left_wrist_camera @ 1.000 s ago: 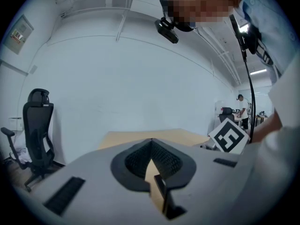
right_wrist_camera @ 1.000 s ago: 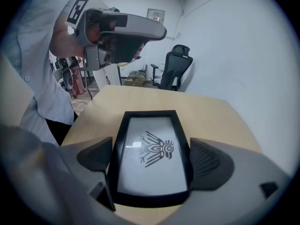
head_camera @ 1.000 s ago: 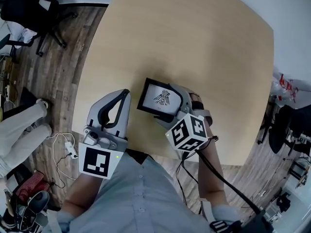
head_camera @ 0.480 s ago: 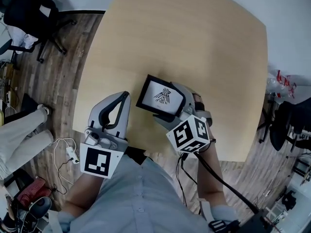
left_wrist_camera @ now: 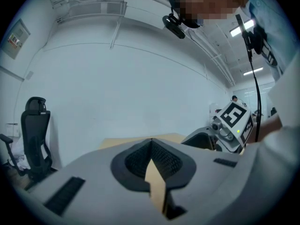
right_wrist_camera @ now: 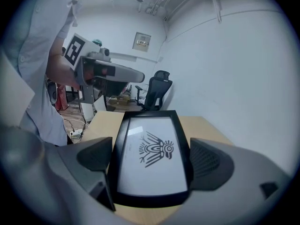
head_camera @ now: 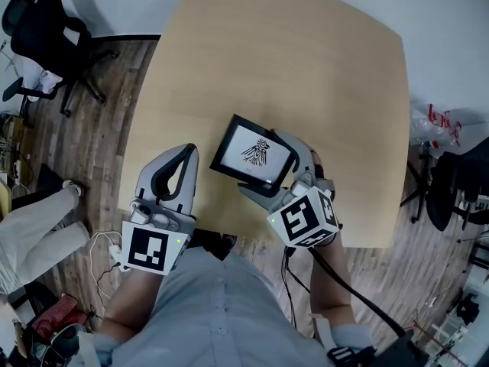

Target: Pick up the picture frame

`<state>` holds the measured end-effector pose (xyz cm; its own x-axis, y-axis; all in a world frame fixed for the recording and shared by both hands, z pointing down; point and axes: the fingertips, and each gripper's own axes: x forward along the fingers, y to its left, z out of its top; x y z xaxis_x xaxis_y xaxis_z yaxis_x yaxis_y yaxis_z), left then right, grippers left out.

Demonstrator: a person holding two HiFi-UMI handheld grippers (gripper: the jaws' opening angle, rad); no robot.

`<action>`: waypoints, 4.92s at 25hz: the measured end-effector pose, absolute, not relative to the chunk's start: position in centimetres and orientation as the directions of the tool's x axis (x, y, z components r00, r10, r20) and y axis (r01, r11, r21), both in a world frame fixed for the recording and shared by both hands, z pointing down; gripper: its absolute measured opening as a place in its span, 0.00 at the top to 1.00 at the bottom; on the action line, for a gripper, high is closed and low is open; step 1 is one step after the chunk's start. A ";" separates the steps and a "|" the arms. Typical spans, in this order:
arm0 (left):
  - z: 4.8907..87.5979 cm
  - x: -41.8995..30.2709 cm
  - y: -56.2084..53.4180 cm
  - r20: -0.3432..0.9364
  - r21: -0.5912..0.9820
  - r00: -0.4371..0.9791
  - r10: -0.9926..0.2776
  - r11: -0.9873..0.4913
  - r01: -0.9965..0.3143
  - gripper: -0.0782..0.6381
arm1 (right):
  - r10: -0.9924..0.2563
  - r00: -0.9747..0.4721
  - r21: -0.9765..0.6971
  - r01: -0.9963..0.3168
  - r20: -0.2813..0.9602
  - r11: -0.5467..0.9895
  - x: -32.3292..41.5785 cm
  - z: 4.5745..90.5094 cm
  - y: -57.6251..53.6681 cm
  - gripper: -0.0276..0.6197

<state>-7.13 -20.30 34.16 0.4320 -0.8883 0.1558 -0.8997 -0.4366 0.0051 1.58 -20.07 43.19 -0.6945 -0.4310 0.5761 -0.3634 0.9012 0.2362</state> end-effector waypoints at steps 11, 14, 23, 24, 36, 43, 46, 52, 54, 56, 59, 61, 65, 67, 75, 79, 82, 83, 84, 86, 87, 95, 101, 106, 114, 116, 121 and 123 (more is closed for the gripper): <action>34.1 -4.8 -18.4 0.201 0.112 0.583 -0.787 -0.573 -0.812 0.60 | -0.489 -0.697 0.281 -0.401 0.523 0.872 3.1 41.1 -16.8 0.14; 34.2 -3.7 -17.5 0.216 0.162 0.623 -0.752 -0.601 -0.783 0.60 | -0.494 -0.693 0.296 -0.396 0.525 0.869 3.3 40.9 -15.7 0.14; 35.4 -1.1 -16.6 0.258 0.341 0.712 -0.653 -0.628 -0.700 0.59 | -0.493 -0.705 0.314 -0.381 0.510 0.870 3.4 40.0 -13.8 0.14; 35.3 -0.9 -16.7 0.255 0.356 0.720 -0.645 -0.630 -0.691 0.59 | -0.491 -0.708 0.315 -0.378 0.507 0.871 3.3 39.8 -13.9 0.14; 36.2 0.0 -17.2 0.299 0.406 0.719 -0.628 -0.598 -0.691 0.73 | -0.495 -0.738 0.356 -0.358 0.459 0.863 3.0 38.5 -13.0 0.14; 36.5 0.0 -17.5 0.306 0.451 0.737 -0.603 -0.590 -0.670 0.75 | -0.498 -0.742 0.369 -0.354 0.449 0.860 2.7 38.5 -13.1 0.14; 36.5 0.0 -17.5 0.308 0.460 0.740 -0.597 -0.587 -0.666 0.76 | -0.502 -0.742 0.375 -0.356 0.444 0.856 2.6 38.5 -13.2 0.14; 36.2 -0.1 -17.4 0.302 0.473 0.740 -0.601 -0.580 -0.664 0.77 | -0.525 -0.735 0.397 -0.368 0.430 0.841 2.4 38.6 -13.2 0.14; 35.8 -0.1 -17.2 0.296 0.473 0.740 -0.604 -0.580 -0.663 0.77 | -0.535 -0.732 0.405 -0.376 0.422 0.833 2.4 38.5 -13.1 0.14; 35.6 0.1 -17.2 0.289 0.474 0.740 -0.608 -0.580 -0.662 0.77 | -0.545 -0.728 0.411 -0.384 0.416 0.827 2.5 38.5 -13.1 0.14; 35.6 0.3 -17.3 0.282 0.475 0.738 -0.613 -0.579 -0.663 0.77 | -0.555 -0.723 0.417 -0.392 0.411 0.820 2.7 38.7 -13.3 0.14; 35.5 0.4 -17.2 0.277 0.477 0.738 -0.615 -0.579 -0.662 0.78 | -0.559 -0.721 0.422 -0.394 0.409 0.816 2.7 38.8 -13.3 0.14; 35.0 0.3 -16.9 0.271 0.480 0.739 -0.617 -0.578 -0.659 0.78 | -0.568 -0.716 0.433 -0.397 0.406 0.809 2.6 38.6 -13.2 0.14; 34.7 0.3 -17.0 0.268 0.482 0.741 -0.616 -0.580 -0.656 0.78 | -0.574 -0.715 0.434 -0.404 0.399 0.805 2.5 38.5 -13.4 0.14; 34.3 0.2 -17.7 0.256 0.494 0.737 -0.626 -0.571 -0.656 0.78 | -0.595 -0.704 0.443 -0.424 0.388 0.790 2.3 38.4 -14.1 0.14; 34.4 0.5 -17.4 0.248 0.508 0.739 -0.626 -0.565 -0.650 0.78 | -0.601 -0.701 0.454 -0.424 0.383 0.784 2.6 38.6 -13.9 0.14; 34.1 0.4 -17.5 0.240 0.515 0.741 -0.627 -0.565 -0.645 0.79 | -0.604 -0.703 0.451 -0.430 0.376 0.782 2.6 38.3 -14.0 0.14; 33.9 0.4 -17.6 0.236 0.517 0.741 -0.628 -0.565 -0.643 0.79 | -0.604 -0.705 0.449 -0.433 0.371 0.781 2.5 38.1 -14.1 0.14; 33.7 0.3 -17.7 0.232 0.519 0.741 -0.631 -0.564 -0.643 0.79 | -0.606 -0.707 0.449 -0.436 0.366 0.780 2.5 38.0 -14.1 0.14; 33.4 0.2 -17.8 0.222 0.520 0.737 -0.639 -0.562 -0.643 0.79 | -0.611 -0.706 0.453 -0.441 0.357 0.775 2.6 37.8 -14.0 0.14; 33.2 0.2 -17.8 0.215 0.519 0.734 -0.645 -0.561 -0.645 0.79 | -0.614 -0.704 0.456 -0.443 0.356 0.772 2.7 37.8 -14.0 0.14; 31.4 -0.2 -18.4 0.176 0.465 0.700 -0.692 -0.568 -0.679 0.80 | -0.632 -0.698 0.433 -0.482 0.335 0.762 4.0 37.7 -13.6 0.14; 31.5 -0.3 -18.4 0.171 0.462 0.691 -0.703 -0.562 -0.686 0.80 | -0.630 -0.705 0.409 -0.496 0.326 0.766 4.2 37.6 -13.3 0.14; 31.1 -0.8 -18.8 0.164 0.452 0.673 -0.721 -0.552 -0.701 0.80 | -0.618 -0.717 0.385 -0.497 0.322 0.778 4.2 37.5 -13.1 0.14; 30.6 -0.8 -19.0 0.152 0.424 0.663 -0.733 -0.557 -0.714 0.80 | -0.614 -0.745 0.300 -0.542 0.261 0.785 5.1 36.2 -13.0 0.14; 30.3 -0.7 -19.0 0.148 0.410 0.659 -0.737 -0.560 -0.719 0.80 | -0.612 -0.751 0.276 -0.550 0.250 0.788 5.5 35.7 -12.9 0.14; 29.9 -0.9 -18.7 0.138 0.384 0.650 -0.748 -0.564 -0.731 0.80 | -0.591 -0.765 0.227 -0.546 0.256 0.806 6.0 34.8 -12.6 0.14; 29.7 -0.9 -18.7 0.134 0.376 0.646 -0.751 -0.565 -0.735 0.80 | -0.592 -0.768 0.214 -0.553 0.246 0.805 6.3 34.3 -12.7 0.14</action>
